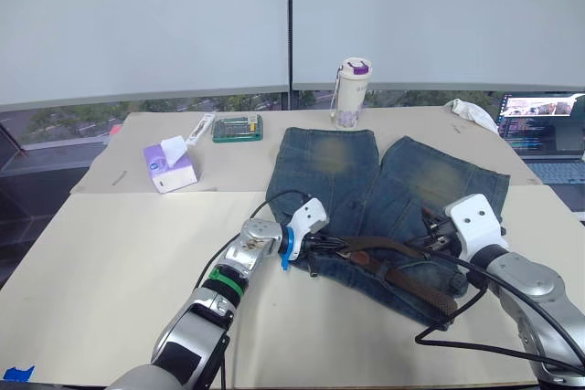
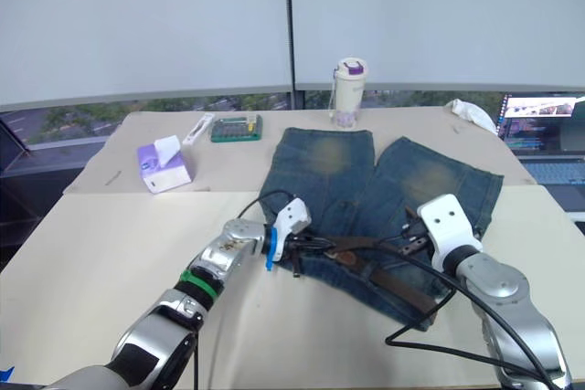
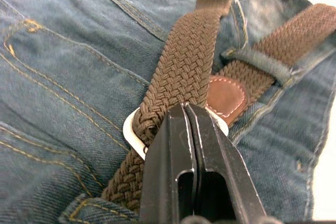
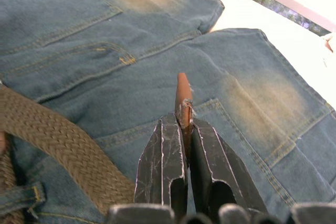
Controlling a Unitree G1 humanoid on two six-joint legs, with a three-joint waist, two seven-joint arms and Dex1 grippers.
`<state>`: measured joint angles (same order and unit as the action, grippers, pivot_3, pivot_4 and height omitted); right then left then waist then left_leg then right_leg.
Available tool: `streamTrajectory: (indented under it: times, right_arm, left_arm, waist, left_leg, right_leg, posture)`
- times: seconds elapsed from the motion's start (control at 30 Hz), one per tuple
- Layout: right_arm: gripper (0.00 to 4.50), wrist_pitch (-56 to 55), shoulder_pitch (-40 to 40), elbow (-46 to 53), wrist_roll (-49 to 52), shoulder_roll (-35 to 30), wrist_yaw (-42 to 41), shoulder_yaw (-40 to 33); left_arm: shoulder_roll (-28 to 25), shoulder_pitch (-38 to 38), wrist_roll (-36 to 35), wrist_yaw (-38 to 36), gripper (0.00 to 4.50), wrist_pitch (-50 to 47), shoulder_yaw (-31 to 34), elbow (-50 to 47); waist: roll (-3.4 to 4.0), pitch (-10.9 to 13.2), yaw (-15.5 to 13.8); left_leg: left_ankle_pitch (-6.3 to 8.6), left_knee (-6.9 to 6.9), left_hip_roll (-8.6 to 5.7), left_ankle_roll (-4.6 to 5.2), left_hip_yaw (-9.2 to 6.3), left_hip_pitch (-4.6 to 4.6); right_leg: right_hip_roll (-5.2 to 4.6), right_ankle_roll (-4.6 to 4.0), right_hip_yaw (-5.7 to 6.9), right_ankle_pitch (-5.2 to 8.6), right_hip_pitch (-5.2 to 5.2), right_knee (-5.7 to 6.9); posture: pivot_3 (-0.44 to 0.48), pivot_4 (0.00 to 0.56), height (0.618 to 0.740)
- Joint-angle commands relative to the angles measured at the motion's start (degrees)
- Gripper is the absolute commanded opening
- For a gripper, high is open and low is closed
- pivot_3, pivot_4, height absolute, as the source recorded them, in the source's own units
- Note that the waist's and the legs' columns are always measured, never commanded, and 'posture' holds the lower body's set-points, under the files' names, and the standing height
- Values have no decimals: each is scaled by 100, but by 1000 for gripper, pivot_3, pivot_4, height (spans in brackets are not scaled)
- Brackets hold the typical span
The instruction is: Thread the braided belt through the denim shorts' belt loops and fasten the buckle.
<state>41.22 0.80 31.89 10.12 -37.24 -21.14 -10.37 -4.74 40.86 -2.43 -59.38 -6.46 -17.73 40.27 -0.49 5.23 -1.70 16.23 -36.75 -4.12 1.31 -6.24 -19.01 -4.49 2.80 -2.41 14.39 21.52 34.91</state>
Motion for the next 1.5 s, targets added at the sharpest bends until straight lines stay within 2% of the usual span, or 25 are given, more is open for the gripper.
streamTrajectory:
  times: [0.03, 0.17, 0.23, 0.3, 0.4, 0.57, 0.83, 1.07, 1.13, 1.5]
  right_arm:
    - [0, 30, 38, 242, -39, -27, -1, -88]
    - [0, 41, -38, 286, -44, -9, 8, -90]
    - [0, 41, -64, 286, -42, -7, 8, -98]
    - [0, 41, -73, 282, -39, -3, 14, -100]
    - [0, 23, -79, 254, -37, -2, 12, -98]
    - [0, 3, -73, 213, -44, -1, 2, -67]
    - [0, 9, -49, 196, -48, -16, -10, -46]
    - [0, 28, -96, 248, -49, 0, 17, -72]
    - [0, 35, -105, 262, -49, 8, 27, -76]
    - [0, 62, -100, 288, -40, -11, 29, -93]
  left_arm:
    - [-75, -292, 637, 335, 47, -33, -443, 878]
    - [35, -507, -184, -203, 47, 596, 140, 370]
    - [58, -661, -782, -461, 572, 453, 555, -178]
    - [36, -750, -1118, -522, 572, 389, 826, -565]
    - [-19, -812, -1286, -523, 572, 576, 1036, -853]
    - [116, -683, -1477, -274, 572, 704, 1317, -886]
    - [297, -286, -906, 238, 572, 1192, 1134, -72]
    - [270, -201, -481, 195, 572, 1448, 845, 486]
    - [260, -208, -400, 213, 13, 1487, 793, 573]
    - [-21, -277, 374, 117, 3, 1022, 111, 983]
  waist:
    - [-1, 0, -22]
    - [-1, 0, -16]
    - [2, 4, 24]
    - [4, 7, 62]
    - [0, 10, 99]
    - [3, 12, 91]
    - [1, 14, 93]
    - [1, 14, 98]
    - [1, 14, 94]
    - [3, 11, 92]
  left_leg:
    - [3, 0, 0, 3, -2, 13]
    - [19, 0, -2, 14, 0, 51]
    - [24, 0, 0, 10, 0, 43]
    - [24, 0, 2, 10, -2, 18]
    - [9, -15, 0, -12, -2, -44]
    - [10, -9, 4, -11, -3, -40]
    - [10, -10, 0, -10, 0, -40]
    - [10, -9, 1, -11, 0, -38]
    - [10, -9, 0, -10, 0, -38]
    - [11, -9, 0, -8, 1, -28]
  right_leg:
    - [0, 4, 2, 3, -18, -6]
    - [-4, 43, -1, 28, -49, -8]
    - [-4, 26, -5, 19, -33, 2]
    - [-3, 23, -6, 18, -8, 7]
    - [-2, 5, -15, 4, 68, 24]
    - [1, 1, -15, 2, 65, 20]
    - [1, 1, -13, 2, 62, 15]
    - [5, 2, -12, 2, 63, 17]
    - [4, 1, -12, 2, 62, 17]
    - [5, 2, -10, 3, 51, 17]
  posture:
    - [0, 150, 740]
    - [0, 150, 740]
    - [0, 150, 740]
    - [0, 150, 740]
    - [0, 150, 740]
    - [0, 150, 740]
    - [0, 150, 740]
    - [0, 150, 740]
    - [0, 150, 740]
    - [0, 150, 740]
